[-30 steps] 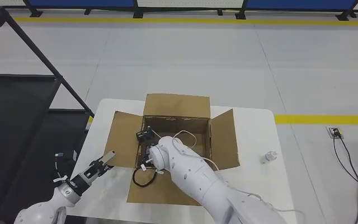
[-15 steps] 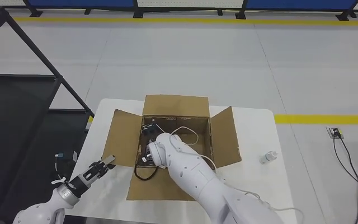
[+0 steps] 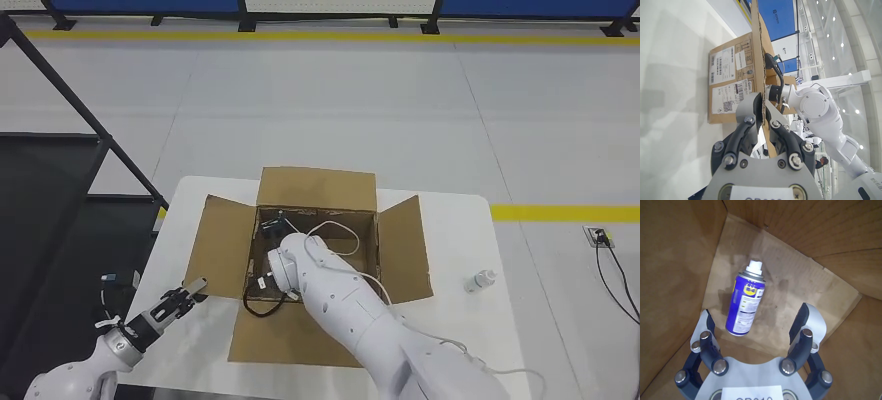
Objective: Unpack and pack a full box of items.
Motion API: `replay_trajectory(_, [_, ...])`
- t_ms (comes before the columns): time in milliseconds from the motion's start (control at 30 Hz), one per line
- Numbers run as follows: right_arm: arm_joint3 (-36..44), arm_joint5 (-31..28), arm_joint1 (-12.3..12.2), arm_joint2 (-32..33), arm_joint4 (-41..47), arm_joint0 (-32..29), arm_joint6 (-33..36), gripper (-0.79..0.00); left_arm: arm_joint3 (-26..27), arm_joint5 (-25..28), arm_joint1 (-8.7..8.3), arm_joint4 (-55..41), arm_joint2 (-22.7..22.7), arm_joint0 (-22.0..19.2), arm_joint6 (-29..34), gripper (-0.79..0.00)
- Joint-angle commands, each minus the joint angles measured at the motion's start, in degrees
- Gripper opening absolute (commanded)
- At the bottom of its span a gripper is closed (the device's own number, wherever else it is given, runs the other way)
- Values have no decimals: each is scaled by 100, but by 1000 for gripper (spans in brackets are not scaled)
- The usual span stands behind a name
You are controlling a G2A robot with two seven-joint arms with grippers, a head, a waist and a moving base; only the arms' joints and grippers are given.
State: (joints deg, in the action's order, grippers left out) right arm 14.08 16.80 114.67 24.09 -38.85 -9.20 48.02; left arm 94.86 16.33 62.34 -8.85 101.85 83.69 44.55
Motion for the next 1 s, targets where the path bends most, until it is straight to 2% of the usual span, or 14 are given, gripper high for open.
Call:
replay_trajectory(0, [-32,-14,-4,19,-1,15,59,0,-27,-37,-6,37,-20,-16,-22,-548])
replay_trajectory(33, [-60,-24,-7,36,6,26,64,0,-41,-60,-8,70,-31,-29,-53,-342])
replay_trajectory(67, [-98,-22,-11,61,26,38,56,0,-56,-89,-11,115,-44,-41,-91,-9])
replay_trajectory(400, [-493,-173,-92,393,377,77,-365,0,-61,-118,-28,129,-82,-23,-280,0])
replay_trajectory(633, [-754,-88,-204,567,528,49,-636,0,-97,-97,-51,-23,169,71,-504,0])
replay_trajectory(967, [-778,-294,-373,751,675,-6,-741,0,-10,-36,-79,-124,434,217,-679,0])
